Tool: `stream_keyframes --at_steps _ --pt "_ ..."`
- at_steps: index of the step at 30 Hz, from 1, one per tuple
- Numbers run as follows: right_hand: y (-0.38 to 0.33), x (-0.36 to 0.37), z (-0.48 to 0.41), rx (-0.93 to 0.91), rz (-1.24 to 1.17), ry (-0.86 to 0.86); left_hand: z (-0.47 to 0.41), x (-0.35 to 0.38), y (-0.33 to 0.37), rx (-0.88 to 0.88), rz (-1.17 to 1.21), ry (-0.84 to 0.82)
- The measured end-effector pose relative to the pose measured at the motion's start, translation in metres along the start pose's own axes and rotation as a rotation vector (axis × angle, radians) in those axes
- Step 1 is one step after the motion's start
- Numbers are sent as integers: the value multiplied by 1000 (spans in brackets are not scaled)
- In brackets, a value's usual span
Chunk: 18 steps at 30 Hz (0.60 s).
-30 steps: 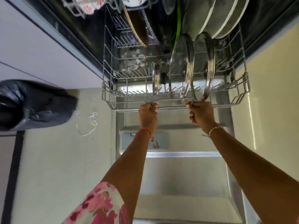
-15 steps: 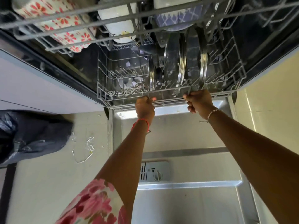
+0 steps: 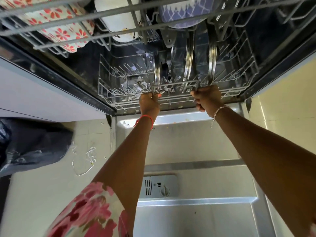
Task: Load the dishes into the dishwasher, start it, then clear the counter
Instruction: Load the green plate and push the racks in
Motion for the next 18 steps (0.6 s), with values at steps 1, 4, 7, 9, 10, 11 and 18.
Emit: stream_keyframes --at_steps 1,4,7,9,10,11,18 --pt "1 0 -1 -6 9 19 0 0 2 6 59 -4" --pt "2 0 -8 -58 170 59 6 1 1 38 213 -44" --pt "6 2 11 -159 501 61 51 15 -25 148 129 -140" --pt "24 6 45 -278 427 29 94 20 -58 201 110 -70" --pt "42 7 68 -297 385 37 117 25 -79 179 132 -49" --pt "63 7 89 -306 362 51 139 29 -98 137 171 -39" --pt "237 8 250 -36 283 -54 312 73 -234 -256 324 -75"
Point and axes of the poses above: each hand's wrist, its own z-axis away from the middle knuckle, its own x-axis out of the palm, y = z × x, the point moved 4 cm from there along -z, towards the middle knuckle, and after that the axes turned 12 degrees about -y, right-handed, at the moved point
